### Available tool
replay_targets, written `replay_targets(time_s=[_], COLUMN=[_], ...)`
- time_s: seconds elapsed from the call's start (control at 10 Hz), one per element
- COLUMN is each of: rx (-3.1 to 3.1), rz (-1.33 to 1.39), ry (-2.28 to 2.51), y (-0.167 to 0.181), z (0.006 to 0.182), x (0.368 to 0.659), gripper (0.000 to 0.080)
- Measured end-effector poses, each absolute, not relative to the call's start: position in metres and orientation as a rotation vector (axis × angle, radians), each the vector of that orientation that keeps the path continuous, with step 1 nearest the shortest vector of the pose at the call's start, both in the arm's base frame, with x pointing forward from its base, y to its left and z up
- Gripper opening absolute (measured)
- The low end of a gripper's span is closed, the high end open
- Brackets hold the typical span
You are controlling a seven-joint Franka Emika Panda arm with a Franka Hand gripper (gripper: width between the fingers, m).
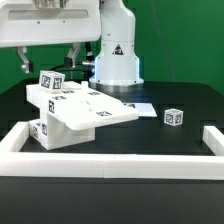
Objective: Assemble chair
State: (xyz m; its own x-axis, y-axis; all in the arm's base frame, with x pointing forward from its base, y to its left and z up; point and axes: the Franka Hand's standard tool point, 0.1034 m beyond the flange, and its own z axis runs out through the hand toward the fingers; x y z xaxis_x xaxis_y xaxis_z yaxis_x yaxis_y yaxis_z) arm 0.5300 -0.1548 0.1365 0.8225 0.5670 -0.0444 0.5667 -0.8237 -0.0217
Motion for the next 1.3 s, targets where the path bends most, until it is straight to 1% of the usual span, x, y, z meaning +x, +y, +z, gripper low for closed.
replay_targets(time_s=[0.3,0.7,1.0,1.3], rx=[-2.99,-2.991,-2.997,-3.0], rz=[0.091,0.103,0.098,0.106], ry=[-0.955,-0.969,-0.985,-0.983], y=[-0.1515,-0.1534,-0.1505,-0.1516], z=[0.1312,0.1306,0.129,0.1265], x=[0.5339,0.5325,0.5385,0.5386], gripper=[0.0649,0.0649,0.0649,0.0649])
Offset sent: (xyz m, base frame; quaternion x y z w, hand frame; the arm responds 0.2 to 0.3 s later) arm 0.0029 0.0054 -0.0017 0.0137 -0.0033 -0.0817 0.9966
